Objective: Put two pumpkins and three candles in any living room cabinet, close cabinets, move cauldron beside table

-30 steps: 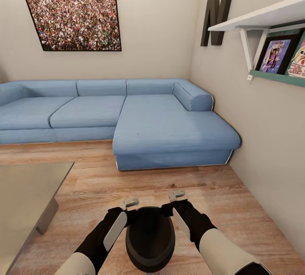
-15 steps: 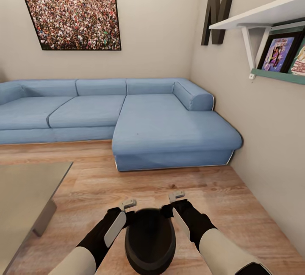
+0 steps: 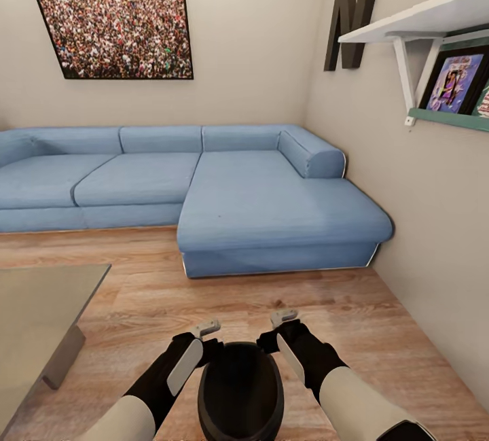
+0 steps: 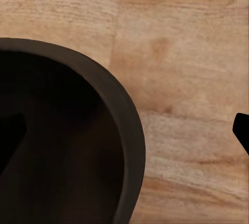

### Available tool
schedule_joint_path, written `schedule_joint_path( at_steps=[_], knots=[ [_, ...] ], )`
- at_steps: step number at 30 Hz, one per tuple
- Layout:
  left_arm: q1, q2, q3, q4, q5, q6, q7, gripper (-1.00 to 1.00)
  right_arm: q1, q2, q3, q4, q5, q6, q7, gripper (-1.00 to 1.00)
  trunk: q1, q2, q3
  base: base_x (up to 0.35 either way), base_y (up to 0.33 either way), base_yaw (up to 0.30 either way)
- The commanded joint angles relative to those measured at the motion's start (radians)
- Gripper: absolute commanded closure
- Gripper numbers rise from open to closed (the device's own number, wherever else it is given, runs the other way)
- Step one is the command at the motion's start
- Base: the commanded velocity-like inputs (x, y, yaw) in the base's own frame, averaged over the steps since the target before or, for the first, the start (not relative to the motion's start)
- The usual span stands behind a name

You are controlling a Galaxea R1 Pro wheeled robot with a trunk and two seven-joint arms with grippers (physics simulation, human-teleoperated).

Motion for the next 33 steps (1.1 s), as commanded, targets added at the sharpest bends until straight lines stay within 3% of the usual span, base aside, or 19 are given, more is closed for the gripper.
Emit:
schedule_joint_path(
  at_steps=[1, 5, 25, 33],
  knots=[
    [-0.001, 0.001, -0.005, -0.002, 0.015, 0.003, 0.009, -1.00, -0.001, 0.000, 0.004, -0.001, -0.011, 0.006, -0.010, -1.00, 0.004, -0.008, -0.004, 0.004, 0.000, 0.000],
    [-0.001, 0.000, -0.007, -0.002, 0.022, 0.006, 0.008, -1.00, -0.001, 0.000, 0.004, -0.003, -0.012, 0.007, -0.015, -1.00, 0.019, -0.035, -0.017, 0.002, 0.000, 0.000],
    [0.000, 0.006, -0.007, 0.007, 0.023, 0.007, 0.008, -1.00, 0.001, 0.000, 0.013, 0.001, -0.010, 0.008, -0.016, -1.00, 0.028, -0.039, -0.094, 0.000, 0.000, 0.000],
    [-0.001, 0.006, -0.007, 0.018, 0.019, 0.006, 0.014, -1.00, -0.008, 0.000, 0.013, 0.045, -0.010, -0.004, -0.017, -1.00, 0.031, -0.041, -0.125, 0.000, 0.000, 0.000]
  ],
)
